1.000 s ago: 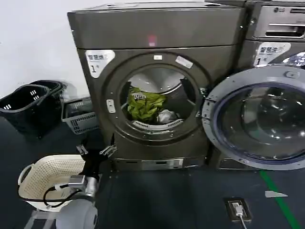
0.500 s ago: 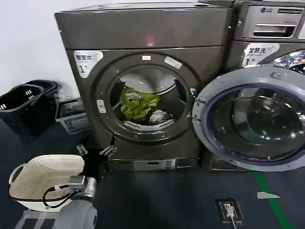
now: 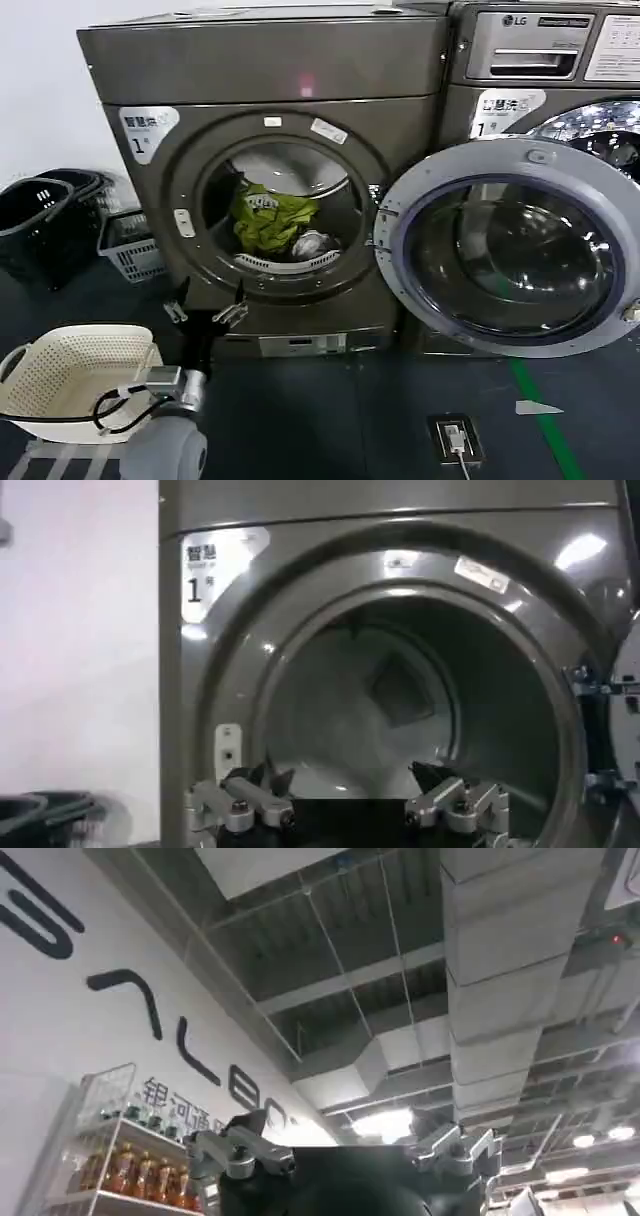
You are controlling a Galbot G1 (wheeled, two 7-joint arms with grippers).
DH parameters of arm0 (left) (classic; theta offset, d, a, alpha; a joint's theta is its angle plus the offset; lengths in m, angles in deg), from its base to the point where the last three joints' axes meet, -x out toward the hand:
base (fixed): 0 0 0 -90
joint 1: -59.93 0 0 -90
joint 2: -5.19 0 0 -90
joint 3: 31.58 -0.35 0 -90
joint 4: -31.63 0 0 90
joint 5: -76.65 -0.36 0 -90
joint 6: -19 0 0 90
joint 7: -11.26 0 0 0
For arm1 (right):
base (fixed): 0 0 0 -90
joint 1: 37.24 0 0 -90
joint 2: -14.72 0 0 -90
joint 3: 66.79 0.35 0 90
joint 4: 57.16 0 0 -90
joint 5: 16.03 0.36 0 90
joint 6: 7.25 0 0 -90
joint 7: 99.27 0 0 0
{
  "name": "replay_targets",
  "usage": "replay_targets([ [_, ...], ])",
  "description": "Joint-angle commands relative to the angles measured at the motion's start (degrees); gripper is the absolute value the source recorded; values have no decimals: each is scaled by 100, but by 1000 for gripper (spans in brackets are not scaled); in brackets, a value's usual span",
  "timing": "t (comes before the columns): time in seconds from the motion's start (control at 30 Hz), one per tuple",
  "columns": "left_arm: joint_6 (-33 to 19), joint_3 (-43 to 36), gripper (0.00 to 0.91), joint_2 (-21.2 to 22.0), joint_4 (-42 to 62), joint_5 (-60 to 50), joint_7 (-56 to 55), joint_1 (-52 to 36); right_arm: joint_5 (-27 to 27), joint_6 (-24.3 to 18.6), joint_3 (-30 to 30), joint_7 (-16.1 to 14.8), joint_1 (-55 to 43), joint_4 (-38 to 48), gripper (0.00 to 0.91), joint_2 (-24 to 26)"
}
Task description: Grasp the clothes from the dryer.
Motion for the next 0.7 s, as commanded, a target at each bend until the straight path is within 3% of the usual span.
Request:
replay_targets([
  [0.03, 16, 3, 907, 5, -9, -13, 13, 26, 5, -3, -7, -2, -7, -11, 907, -6],
  [0.7, -57, -67, 907, 0, -97, -19, 136, 121, 239, -239, 132, -19, 91, -70, 907, -8],
])
